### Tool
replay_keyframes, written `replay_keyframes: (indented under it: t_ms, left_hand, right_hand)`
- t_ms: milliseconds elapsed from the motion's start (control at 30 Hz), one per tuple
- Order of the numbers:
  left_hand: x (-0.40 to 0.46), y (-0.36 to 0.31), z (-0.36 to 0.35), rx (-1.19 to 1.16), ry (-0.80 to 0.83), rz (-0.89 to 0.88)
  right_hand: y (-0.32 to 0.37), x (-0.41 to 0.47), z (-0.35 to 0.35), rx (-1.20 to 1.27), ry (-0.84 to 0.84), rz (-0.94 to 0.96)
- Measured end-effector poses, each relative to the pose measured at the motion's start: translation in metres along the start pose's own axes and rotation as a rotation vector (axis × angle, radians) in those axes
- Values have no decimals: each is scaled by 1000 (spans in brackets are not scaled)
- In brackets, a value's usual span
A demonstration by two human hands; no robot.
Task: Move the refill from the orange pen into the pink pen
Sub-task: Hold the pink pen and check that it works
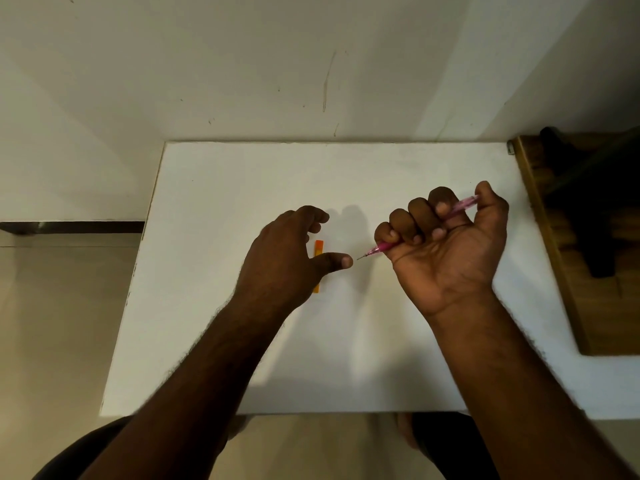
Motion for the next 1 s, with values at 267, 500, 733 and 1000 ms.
replay_keyframes:
  t_ms: [267,500,733,1000]
  left_hand:
    - [-1,-2,1,-22,5,6]
    - [-2,-3,2,-22,-4,-2]
    - [-2,-4,2,-15,-3,-3]
    - [-3,-7,3,-10,7,-5]
  right_hand:
    - [1,1,2,14,18,6]
    - [0,1,1,9,16,9]
    - [0,0,-1,5,6,12]
    - [-2,0,-2,-8,4,7]
Point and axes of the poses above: each hand's wrist, its own x-axis towards the middle knuckle, its own z-axis out of the back of the hand, y = z × x, the point moved 3 cm from there along x, towards the middle knuckle, and after that the axes turned 11 degrees about x, right-handed, at the moved point
